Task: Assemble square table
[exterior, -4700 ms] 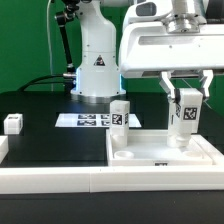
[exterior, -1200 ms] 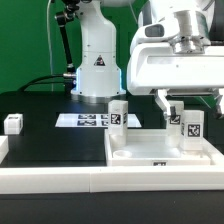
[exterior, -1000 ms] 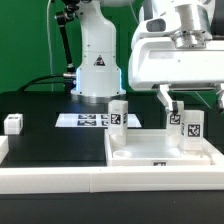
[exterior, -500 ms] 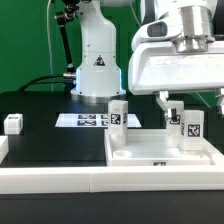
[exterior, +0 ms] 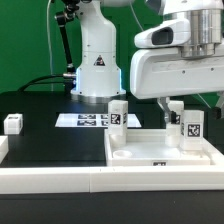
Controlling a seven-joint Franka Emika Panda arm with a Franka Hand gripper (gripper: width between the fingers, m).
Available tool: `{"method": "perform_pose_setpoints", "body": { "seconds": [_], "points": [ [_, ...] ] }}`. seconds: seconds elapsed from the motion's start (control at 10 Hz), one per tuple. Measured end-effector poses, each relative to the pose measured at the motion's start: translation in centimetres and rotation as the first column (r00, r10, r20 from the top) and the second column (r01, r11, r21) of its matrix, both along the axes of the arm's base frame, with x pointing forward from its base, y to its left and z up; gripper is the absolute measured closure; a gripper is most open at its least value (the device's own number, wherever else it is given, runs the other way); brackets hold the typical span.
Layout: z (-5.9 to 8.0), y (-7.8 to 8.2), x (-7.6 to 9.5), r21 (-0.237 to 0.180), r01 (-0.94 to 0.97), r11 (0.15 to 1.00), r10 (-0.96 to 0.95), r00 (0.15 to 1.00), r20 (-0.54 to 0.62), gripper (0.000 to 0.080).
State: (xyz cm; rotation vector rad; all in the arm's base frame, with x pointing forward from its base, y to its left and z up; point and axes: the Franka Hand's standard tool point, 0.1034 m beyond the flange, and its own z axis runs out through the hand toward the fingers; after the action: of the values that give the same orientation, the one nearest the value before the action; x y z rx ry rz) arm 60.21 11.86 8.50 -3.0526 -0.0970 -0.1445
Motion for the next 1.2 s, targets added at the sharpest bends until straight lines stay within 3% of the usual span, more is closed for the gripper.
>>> {"method": "perform_pose_setpoints", "body": {
  "seconds": [0.3, 0.4, 0.5, 0.6, 0.7, 1.0, 1.2],
  "points": [
    [-0.13, -0.36, 0.01, -0.001, 0.004, 1.0, -0.004, 1.0, 0.001, 0.0151],
    [-0.07, -0.64, 0.15, -0.003, 0.006, 1.0, -0.006, 1.0, 0.006, 0.0285],
    [-0.06, -0.72, 0.19, -0.004, 0.006, 1.0, -0.006, 1.0, 0.007, 0.0285],
    [-0.07, -0.72, 0.18, -0.004, 0.006, 1.0, -0.006, 1.0, 0.007, 0.0422],
    [-0.07, -0.72, 0.19, -0.004, 0.007, 1.0, -0.007, 1.0, 0.007, 0.051],
    [-0.07, -0.72, 0.18, -0.001, 0.032, 0.999, -0.032, 0.999, 0.005, 0.0509],
    [-0.1, -0.69, 0.17, 0.011, 0.154, 0.988, -0.154, 0.988, -0.007, 0.0509]
  ]
}}
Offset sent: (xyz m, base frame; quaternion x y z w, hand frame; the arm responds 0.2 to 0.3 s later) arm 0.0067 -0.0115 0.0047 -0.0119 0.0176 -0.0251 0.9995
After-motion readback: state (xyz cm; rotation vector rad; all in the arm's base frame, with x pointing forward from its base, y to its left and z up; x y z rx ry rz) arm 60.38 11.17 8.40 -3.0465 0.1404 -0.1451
